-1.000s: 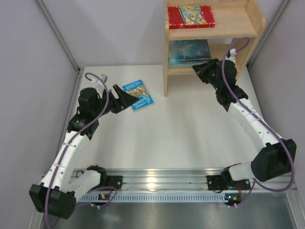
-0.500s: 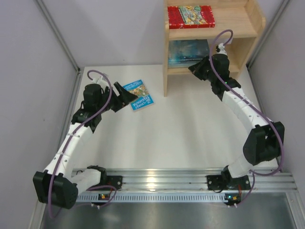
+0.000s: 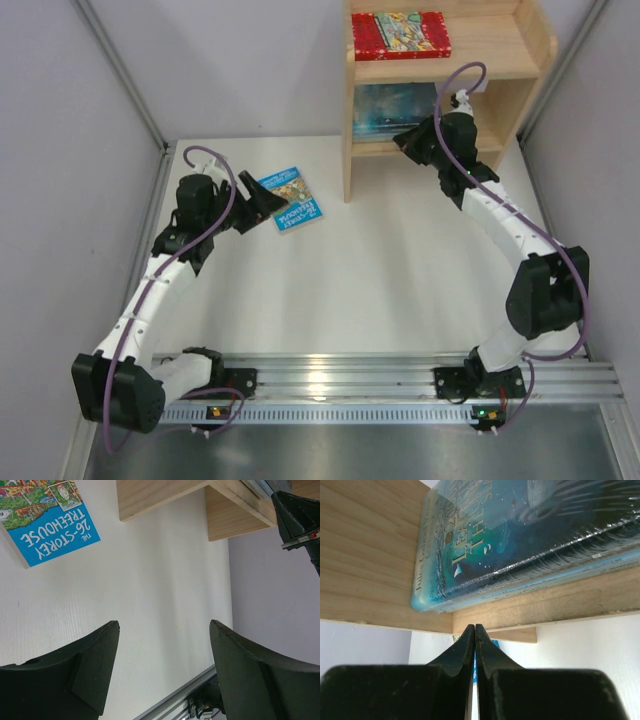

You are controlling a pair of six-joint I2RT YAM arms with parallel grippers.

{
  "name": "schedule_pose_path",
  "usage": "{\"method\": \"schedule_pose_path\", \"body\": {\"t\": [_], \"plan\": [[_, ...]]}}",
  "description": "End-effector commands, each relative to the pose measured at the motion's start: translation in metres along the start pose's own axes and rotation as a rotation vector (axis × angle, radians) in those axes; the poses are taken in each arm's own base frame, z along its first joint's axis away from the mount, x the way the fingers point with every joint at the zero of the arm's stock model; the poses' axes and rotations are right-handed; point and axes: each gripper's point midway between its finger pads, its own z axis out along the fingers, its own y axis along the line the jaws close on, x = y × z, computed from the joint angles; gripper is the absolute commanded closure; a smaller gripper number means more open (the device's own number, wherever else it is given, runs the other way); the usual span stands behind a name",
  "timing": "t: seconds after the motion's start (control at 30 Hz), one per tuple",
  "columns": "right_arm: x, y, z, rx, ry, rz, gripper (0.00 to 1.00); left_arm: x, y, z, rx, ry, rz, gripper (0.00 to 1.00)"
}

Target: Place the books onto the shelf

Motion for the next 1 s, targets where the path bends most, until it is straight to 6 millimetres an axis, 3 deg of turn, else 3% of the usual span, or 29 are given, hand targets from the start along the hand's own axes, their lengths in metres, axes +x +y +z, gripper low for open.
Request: {"method": "schedule_pose_path", "body": {"t": [0.0,0.97], "plan": [[-0.033,0.025,0.004,-0.072,-0.102,-0.004,1.0,-0.016,-0.014,-0.001,0.052,-0.051,0.033,0.22],[-0.047,0.026,0.02,-0.082,-0.162,0.0,1.0,-0.019,-0.015,-0.005,0.063,-0.069,0.04,0.22]]}}
